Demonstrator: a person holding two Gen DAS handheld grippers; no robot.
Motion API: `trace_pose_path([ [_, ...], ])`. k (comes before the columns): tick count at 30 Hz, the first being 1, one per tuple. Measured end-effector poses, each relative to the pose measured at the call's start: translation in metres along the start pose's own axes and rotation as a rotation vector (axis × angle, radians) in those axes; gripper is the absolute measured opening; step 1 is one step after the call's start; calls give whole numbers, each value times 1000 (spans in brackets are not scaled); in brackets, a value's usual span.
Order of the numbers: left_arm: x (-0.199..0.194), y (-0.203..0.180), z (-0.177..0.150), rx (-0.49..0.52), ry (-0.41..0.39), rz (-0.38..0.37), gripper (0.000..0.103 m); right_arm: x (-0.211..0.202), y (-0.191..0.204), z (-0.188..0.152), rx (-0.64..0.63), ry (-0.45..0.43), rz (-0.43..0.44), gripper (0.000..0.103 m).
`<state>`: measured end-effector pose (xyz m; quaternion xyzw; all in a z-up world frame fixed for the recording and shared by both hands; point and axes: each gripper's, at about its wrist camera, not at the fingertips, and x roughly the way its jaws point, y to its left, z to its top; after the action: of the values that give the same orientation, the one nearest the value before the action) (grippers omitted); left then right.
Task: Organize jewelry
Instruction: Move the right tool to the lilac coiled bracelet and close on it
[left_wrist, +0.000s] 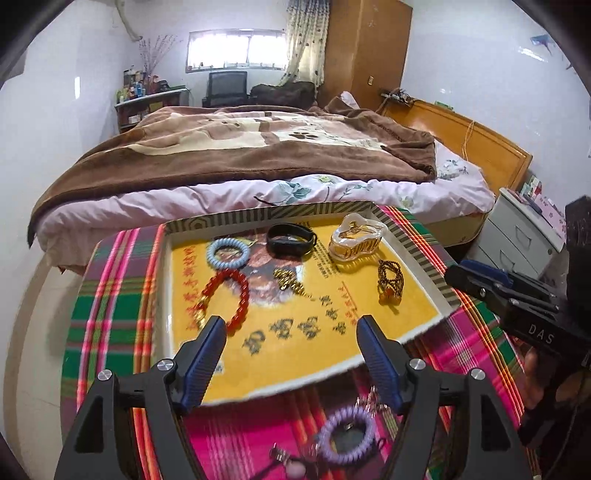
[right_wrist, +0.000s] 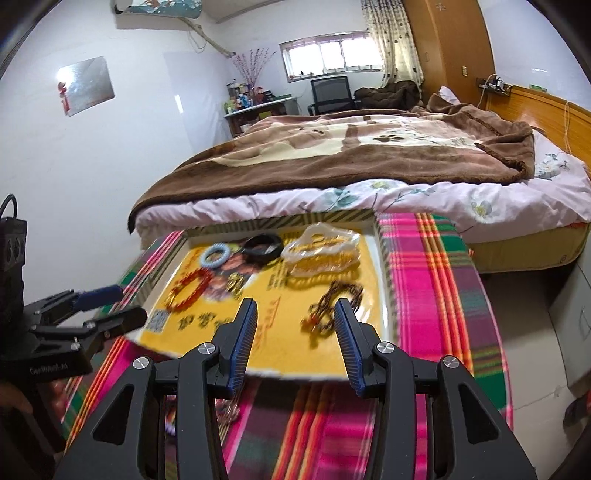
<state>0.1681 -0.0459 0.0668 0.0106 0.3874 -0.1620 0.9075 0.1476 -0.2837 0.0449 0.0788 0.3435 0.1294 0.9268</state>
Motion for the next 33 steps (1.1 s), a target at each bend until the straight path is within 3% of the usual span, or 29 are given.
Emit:
trace_pose_path([
  [8, -33, 26, -38, -89, -41, 13, 76, -1, 21, -38, -43, 69, 77, 44],
  [17, -35, 52, -72, -170, 2, 40, 76, 35, 60, -66, -137, 198, 205, 44],
  [33, -34, 68, -95, -212, 41, 25, 76, 67, 86, -64, -286, 285, 198, 44],
])
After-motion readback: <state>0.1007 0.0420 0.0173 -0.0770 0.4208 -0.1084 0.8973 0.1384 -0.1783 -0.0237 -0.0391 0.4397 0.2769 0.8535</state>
